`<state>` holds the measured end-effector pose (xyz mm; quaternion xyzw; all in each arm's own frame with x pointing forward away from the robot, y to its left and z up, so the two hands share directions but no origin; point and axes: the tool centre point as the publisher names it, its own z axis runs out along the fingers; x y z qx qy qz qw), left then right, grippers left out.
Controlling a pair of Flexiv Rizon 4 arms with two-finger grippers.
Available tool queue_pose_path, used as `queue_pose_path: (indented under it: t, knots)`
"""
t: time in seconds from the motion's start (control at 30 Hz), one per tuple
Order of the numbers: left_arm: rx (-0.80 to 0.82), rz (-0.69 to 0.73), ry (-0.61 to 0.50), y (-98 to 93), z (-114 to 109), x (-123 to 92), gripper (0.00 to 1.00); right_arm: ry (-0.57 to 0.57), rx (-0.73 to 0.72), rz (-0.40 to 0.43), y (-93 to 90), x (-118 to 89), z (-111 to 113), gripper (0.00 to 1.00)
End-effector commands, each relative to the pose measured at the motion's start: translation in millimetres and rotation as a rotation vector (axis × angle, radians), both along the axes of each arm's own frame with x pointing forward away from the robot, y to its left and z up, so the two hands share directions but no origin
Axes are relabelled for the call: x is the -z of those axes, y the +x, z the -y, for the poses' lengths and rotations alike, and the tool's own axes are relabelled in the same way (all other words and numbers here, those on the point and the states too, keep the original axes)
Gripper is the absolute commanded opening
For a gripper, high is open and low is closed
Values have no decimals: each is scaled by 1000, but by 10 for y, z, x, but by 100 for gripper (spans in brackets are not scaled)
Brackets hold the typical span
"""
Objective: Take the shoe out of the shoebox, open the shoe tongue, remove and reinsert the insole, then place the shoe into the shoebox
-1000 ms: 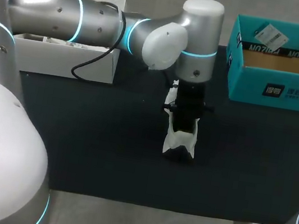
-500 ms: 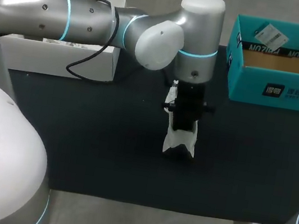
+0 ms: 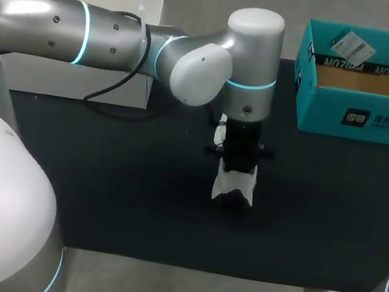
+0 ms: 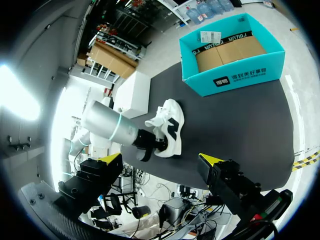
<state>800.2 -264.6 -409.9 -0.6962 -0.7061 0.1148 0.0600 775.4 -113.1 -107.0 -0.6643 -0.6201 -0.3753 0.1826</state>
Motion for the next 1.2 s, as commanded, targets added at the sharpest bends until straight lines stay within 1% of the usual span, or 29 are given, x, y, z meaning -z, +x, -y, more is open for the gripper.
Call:
queue_pose_path:
  t: [0.03,0.13,0.27,0.37,0.6,0.63,0.67,0.73,0.8,0.87,0.97,1.0,1.03,1.1,1.13,1.17,1.2]
  knots:
    - [-8,25,-5,64,1,-154,0,-2,2,0,-5,7,-5,100]
    - [-8,66,-9,135,-20,-305,0,-2,2,0,-5,7,-5,100]
    - [-14,99,-3,255,-38,-381,0,-2,2,0,-5,7,-5,100]
    - [-20,114,-4,356,-39,-391,0,-2,2,0,-5,7,-5,100]
    - [-36,129,1,603,20,-323,0,-2,2,0,-5,7,-5,100]
    - [-42,130,1,639,36,-316,6,-2,2,0,-5,7,-5,100]
    - [-48,138,5,674,48,-309,22,-2,2,0,-5,7,-5,100]
    - [-63,139,14,728,63,-297,30,-2,2,0,-5,7,-5,100]
    - [-70,140,19,776,68,-290,36,-2,2,0,-5,7,-5,100]
    - [-71,141,20,780,71,-290,40,-2,2,0,-5,7,-5,100]
    - [-75,144,26,763,72,-306,41,-2,2,0,-5,7,-5,100]
    - [-76,145,29,753,67,-314,43,-2,2,0,-5,7,-5,100]
    - [-78,146,31,740,57,-326,47,-2,2,0,-5,7,-5,100]
    - [-84,152,38,727,36,-339,67,-2,2,0,-5,7,-5,100]
    - [-85,153,40,721,21,-345,89,-2,2,0,-5,7,-5,100]
    - [-88,157,41,711,5,-354,100,-2,2,0,-5,7,-5,100]
    - [-89,158,41,703,-7,-360,100,-2,2,0,-5,7,-5,100]
